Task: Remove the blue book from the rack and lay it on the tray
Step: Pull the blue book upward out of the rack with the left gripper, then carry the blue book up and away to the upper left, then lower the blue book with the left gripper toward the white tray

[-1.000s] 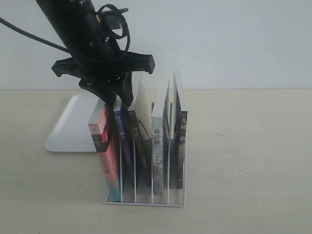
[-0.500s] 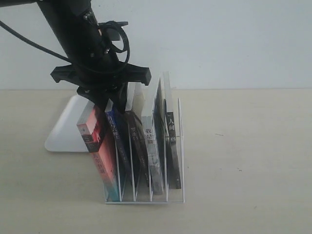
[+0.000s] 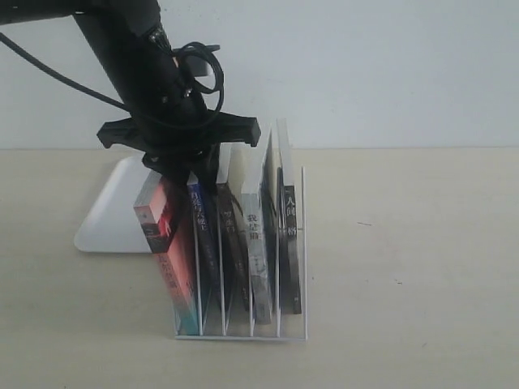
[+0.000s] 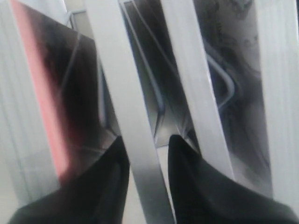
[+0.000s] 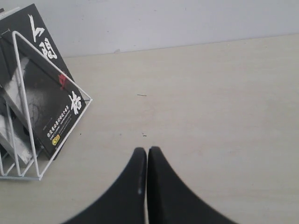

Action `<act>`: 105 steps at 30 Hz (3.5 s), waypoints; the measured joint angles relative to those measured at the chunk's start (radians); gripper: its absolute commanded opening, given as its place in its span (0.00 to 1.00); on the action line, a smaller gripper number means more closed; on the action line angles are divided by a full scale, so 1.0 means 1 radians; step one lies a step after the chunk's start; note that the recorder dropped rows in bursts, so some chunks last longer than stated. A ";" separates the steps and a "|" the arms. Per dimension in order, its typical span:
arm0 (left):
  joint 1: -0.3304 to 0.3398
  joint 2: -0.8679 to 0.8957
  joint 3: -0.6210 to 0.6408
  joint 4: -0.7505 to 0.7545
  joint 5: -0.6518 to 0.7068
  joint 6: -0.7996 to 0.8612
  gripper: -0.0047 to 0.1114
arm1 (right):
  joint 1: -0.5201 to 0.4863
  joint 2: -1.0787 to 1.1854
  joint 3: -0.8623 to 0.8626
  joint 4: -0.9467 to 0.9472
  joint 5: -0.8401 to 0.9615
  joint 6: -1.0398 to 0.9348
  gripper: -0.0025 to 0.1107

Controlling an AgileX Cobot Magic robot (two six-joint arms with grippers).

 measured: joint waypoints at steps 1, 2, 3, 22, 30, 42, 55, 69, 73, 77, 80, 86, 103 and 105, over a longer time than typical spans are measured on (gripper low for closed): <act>0.000 0.004 0.000 0.000 0.000 0.000 0.26 | 0.000 0.000 0.000 0.000 0.000 0.000 0.02; 0.000 0.006 0.000 0.000 0.000 0.000 0.25 | 0.000 0.000 0.000 0.000 0.000 0.000 0.02; 0.000 0.006 0.000 0.000 0.000 0.000 0.24 | 0.000 0.000 0.000 0.000 0.000 0.000 0.02; 0.003 -0.057 0.002 0.007 0.012 0.002 0.15 | 0.000 0.000 0.000 0.000 0.000 0.000 0.02; 0.003 -0.125 0.002 0.009 0.009 0.011 0.10 | 0.000 0.000 0.000 0.000 0.000 0.000 0.02; 0.006 -0.251 0.002 0.024 -0.031 0.039 0.08 | 0.000 0.000 0.000 0.000 0.000 0.000 0.02; 0.006 -0.428 0.002 0.034 -0.082 0.029 0.08 | 0.000 0.000 0.000 0.000 0.000 0.000 0.02; 0.016 -0.672 0.031 0.373 -0.171 -0.215 0.08 | 0.000 0.000 0.000 0.000 0.000 0.000 0.02; 0.062 -0.689 0.116 0.527 -0.197 -0.338 0.08 | 0.000 0.000 0.000 0.000 0.000 0.000 0.02; 0.130 -0.691 0.220 0.578 -0.283 -0.452 0.08 | 0.000 0.000 0.000 0.000 0.000 0.000 0.02; 0.179 -0.695 0.326 0.583 -0.404 -0.538 0.08 | 0.000 0.000 0.000 0.000 0.000 0.000 0.02; 0.276 -0.696 0.543 0.695 -0.685 -0.846 0.08 | 0.000 0.000 0.000 0.000 0.000 0.000 0.02; 0.404 -0.569 0.851 1.145 -1.081 -1.821 0.08 | 0.000 0.000 0.000 0.000 0.000 0.000 0.02; 0.404 -0.540 0.851 1.111 -1.106 -1.826 0.08 | 0.000 0.000 0.000 0.000 0.000 0.000 0.02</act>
